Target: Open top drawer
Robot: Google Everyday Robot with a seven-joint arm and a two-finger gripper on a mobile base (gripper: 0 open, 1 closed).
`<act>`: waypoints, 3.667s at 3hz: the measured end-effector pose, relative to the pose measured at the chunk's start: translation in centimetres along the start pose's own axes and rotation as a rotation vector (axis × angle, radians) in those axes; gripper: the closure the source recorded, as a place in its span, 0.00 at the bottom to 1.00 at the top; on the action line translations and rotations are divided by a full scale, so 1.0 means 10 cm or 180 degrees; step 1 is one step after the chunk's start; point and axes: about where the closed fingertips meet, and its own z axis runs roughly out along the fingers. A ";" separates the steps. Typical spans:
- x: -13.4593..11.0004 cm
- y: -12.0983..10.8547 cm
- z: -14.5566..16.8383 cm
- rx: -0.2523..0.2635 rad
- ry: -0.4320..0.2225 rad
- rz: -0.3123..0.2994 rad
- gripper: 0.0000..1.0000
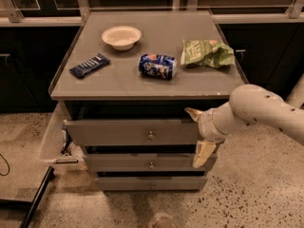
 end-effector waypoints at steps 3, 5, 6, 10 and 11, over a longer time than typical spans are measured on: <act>0.24 -0.18 0.39 -0.0038 -0.0085 0.0016 0.19; 0.22 -0.18 0.34 -0.0047 -0.0089 0.0025 0.65; 0.20 -0.20 0.30 -0.0047 -0.0089 0.0024 0.88; 0.16 -0.20 0.31 -0.0077 -0.0114 0.0035 0.42; 0.22 0.08 0.21 -0.0095 -0.0195 0.0074 0.65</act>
Offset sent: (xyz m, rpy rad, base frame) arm 0.0360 -0.0080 -0.0406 0.0271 0.0154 0.0006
